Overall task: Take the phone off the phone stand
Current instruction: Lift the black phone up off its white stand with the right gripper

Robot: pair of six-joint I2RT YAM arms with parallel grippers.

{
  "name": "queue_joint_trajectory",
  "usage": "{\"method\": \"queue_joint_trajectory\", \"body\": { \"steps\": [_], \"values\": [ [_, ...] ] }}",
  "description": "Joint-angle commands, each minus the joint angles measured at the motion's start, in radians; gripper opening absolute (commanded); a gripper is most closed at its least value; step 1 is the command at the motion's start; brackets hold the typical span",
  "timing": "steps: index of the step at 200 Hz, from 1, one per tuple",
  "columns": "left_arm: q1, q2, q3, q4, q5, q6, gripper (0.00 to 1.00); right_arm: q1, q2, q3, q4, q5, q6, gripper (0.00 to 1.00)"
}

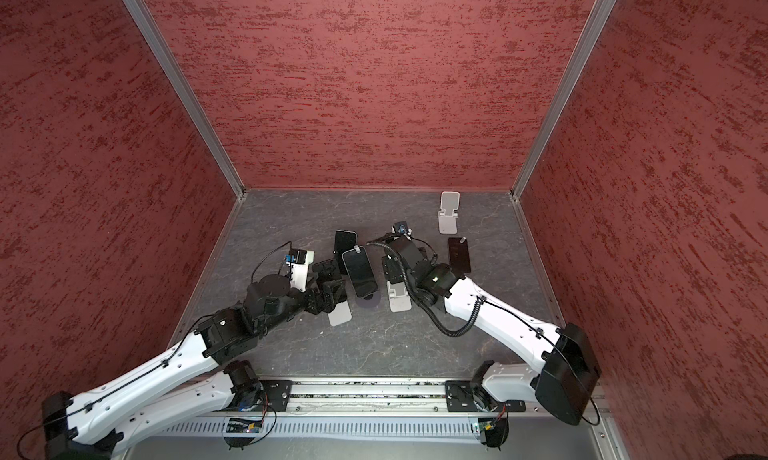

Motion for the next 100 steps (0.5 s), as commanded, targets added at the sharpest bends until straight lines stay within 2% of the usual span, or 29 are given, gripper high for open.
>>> {"method": "queue_joint_trajectory", "body": {
  "steps": [1, 100],
  "values": [
    [-0.001, -0.006, -0.007, 0.032, 0.009, 0.021, 0.99, -0.022, 0.001, 0.049, 0.012, 0.016, -0.014, 0.63],
    [-0.001, 0.001, -0.013, 0.03, 0.004, 0.022, 0.99, -0.161, 0.034, 0.068, 0.018, -0.088, -0.071, 0.63]
  ]
}}
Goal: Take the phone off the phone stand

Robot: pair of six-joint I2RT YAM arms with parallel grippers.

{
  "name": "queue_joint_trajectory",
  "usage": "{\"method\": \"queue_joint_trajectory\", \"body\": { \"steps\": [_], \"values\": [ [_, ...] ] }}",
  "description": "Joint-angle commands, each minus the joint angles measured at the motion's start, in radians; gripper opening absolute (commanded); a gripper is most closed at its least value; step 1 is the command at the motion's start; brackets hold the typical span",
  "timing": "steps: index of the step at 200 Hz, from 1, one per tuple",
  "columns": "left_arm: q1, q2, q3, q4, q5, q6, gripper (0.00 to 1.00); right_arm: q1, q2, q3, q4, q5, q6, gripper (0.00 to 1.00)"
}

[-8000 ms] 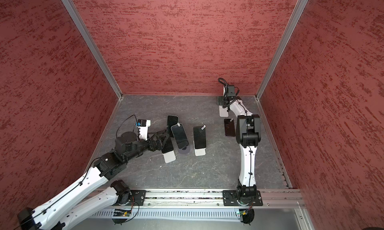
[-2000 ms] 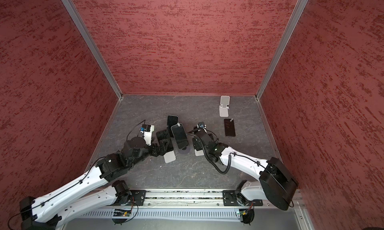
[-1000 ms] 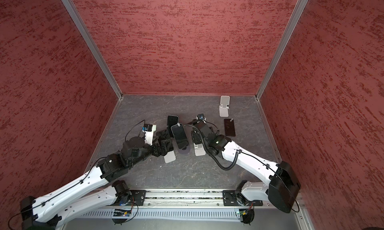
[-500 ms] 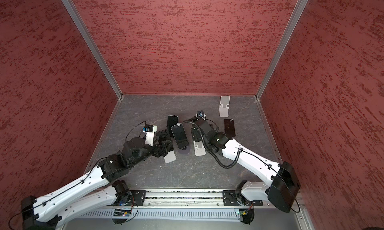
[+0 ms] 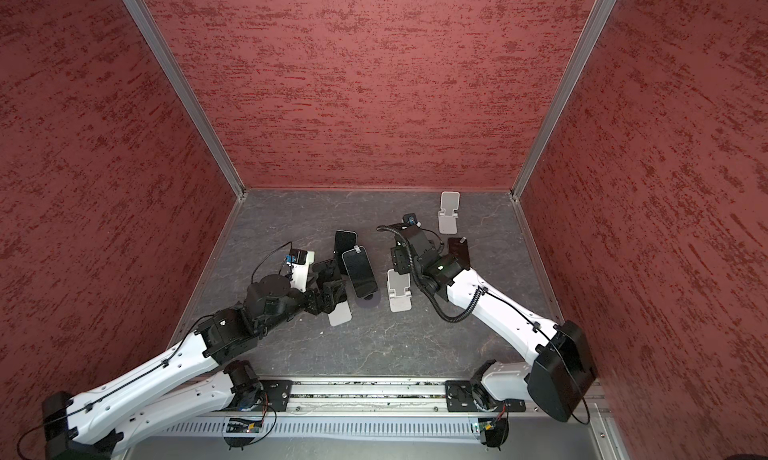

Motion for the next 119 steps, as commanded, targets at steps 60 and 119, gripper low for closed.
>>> {"method": "queue_joint_trajectory", "body": {
  "steps": [60, 119],
  "values": [
    [-0.001, 0.023, 0.001, 0.04, 0.003, 0.019, 0.99, -0.124, 0.023, -0.006, 0.074, -0.093, -0.028, 0.63],
    [0.001, 0.036, 0.009, 0.042, 0.006, 0.024, 0.99, -0.196, 0.042, -0.072, 0.123, -0.131, -0.022, 0.63]
  ]
}}
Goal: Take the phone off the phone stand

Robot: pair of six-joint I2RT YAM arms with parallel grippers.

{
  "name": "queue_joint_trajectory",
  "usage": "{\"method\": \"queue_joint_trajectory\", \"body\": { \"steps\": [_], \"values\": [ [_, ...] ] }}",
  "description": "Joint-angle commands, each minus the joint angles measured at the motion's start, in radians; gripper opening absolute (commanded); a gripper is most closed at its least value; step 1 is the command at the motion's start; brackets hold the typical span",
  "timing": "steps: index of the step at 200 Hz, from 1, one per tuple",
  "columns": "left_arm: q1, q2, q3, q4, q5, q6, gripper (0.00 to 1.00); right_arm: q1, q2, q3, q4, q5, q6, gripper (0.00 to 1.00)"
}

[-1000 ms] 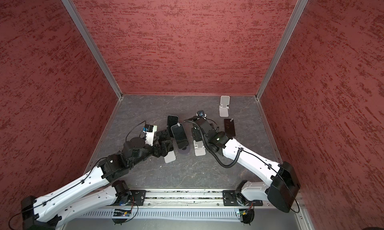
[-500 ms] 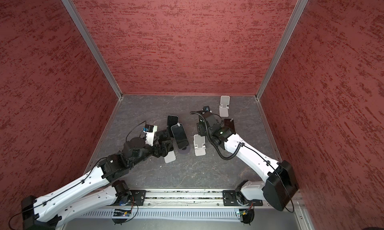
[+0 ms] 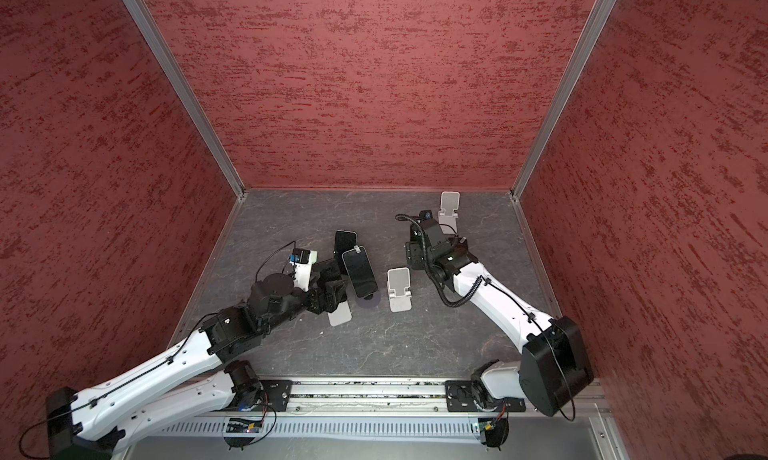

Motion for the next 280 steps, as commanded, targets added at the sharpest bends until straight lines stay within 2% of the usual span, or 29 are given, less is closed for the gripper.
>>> {"method": "queue_joint_trajectory", "body": {
  "steps": [1, 147, 280],
  "values": [
    [0.001, 0.009, 0.009, 0.019, 0.006, 0.021, 0.99, -0.027, 0.006, -0.021, 0.073, -0.026, 0.004, 0.63],
    [0.001, 0.06, 0.033, 0.026, 0.032, 0.018, 0.99, -0.186, 0.078, -0.14, 0.128, -0.117, -0.007, 0.64],
    [0.001, 0.064, 0.024, 0.034, 0.032, 0.015, 0.99, -0.216, 0.196, -0.117, 0.153, -0.145, -0.021, 0.65]
  ]
}}
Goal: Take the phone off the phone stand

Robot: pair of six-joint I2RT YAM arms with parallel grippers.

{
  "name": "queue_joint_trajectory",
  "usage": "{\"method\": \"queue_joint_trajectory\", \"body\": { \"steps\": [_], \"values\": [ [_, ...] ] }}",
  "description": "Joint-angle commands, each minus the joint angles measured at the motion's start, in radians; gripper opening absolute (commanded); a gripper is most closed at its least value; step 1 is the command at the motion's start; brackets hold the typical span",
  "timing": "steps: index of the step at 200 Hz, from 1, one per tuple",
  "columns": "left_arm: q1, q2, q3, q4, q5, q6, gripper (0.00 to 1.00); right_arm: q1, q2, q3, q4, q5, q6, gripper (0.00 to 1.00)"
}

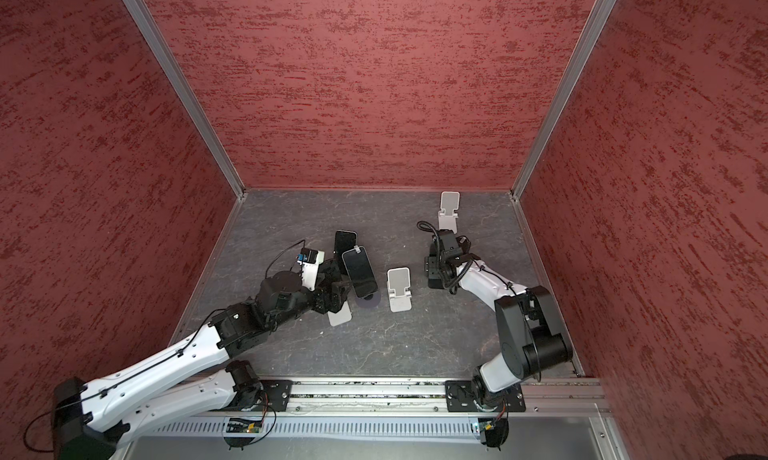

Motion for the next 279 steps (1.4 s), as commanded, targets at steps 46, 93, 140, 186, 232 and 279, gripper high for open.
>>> {"method": "queue_joint_trajectory", "body": {
  "steps": [46, 93, 140, 186, 232, 279],
  "values": [
    [0.001, -0.014, 0.01, 0.018, -0.002, 0.009, 1.0, -0.007, 0.046, 0.058, 0.057, -0.003, -0.024, 0.65],
    [0.001, -0.014, 0.008, 0.019, -0.002, 0.011, 0.99, -0.006, 0.084, 0.083, 0.065, 0.009, -0.027, 0.65],
    [0.001, -0.014, 0.006, 0.019, -0.004, 0.011, 0.99, -0.006, 0.124, 0.105, 0.069, 0.023, -0.028, 0.65],
    [0.002, -0.018, 0.003, 0.021, -0.007, 0.01, 1.0, -0.006, 0.155, 0.119, 0.069, 0.04, -0.033, 0.65],
    [0.002, -0.015, 0.005, 0.021, -0.009, 0.011, 1.0, -0.006, 0.182, 0.129, 0.074, 0.046, -0.037, 0.65],
    [0.002, -0.017, 0.001, 0.018, -0.015, 0.011, 1.0, -0.006, 0.214, 0.145, 0.075, 0.051, -0.044, 0.65]
  ]
}}
